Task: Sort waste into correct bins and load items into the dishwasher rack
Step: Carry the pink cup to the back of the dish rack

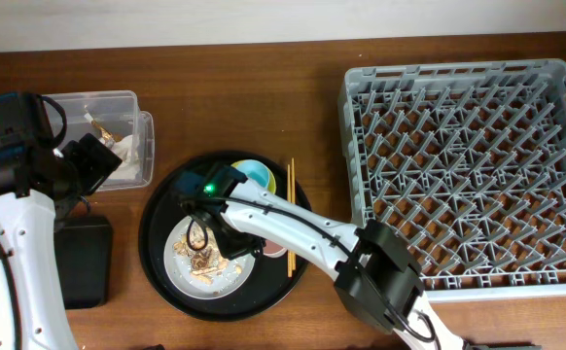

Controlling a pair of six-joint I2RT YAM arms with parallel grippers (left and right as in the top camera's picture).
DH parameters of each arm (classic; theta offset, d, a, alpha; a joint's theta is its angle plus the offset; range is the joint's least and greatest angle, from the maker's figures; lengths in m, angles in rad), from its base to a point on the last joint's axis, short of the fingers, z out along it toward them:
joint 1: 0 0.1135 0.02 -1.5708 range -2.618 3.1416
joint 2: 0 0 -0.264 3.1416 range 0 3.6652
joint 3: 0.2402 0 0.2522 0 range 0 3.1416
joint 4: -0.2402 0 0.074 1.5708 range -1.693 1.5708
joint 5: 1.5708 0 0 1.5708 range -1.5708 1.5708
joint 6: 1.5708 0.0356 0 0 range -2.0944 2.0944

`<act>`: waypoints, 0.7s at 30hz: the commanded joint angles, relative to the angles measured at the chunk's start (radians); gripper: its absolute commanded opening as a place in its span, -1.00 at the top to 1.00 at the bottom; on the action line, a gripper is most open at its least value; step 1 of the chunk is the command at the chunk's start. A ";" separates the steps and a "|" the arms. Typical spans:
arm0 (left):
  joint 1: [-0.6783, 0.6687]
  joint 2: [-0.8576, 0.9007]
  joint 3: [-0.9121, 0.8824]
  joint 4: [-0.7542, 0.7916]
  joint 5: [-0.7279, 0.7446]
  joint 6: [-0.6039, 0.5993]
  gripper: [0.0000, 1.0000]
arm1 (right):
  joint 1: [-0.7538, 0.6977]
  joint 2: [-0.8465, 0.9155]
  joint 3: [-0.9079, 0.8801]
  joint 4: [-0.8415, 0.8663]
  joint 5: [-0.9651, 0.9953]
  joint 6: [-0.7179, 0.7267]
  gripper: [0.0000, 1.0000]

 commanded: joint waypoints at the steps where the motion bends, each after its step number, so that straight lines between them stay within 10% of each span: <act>1: 0.002 0.000 0.003 -0.002 -0.003 -0.006 -0.99 | -0.043 -0.047 0.092 -0.029 -0.073 -0.050 0.92; 10: 0.002 0.000 0.003 -0.002 -0.003 -0.006 -0.99 | -0.313 -0.203 0.249 -0.104 -0.243 -0.269 0.92; 21: 0.002 0.000 0.003 -0.002 -0.003 -0.006 -0.99 | -1.081 -0.224 0.238 -0.154 -0.837 -0.736 0.92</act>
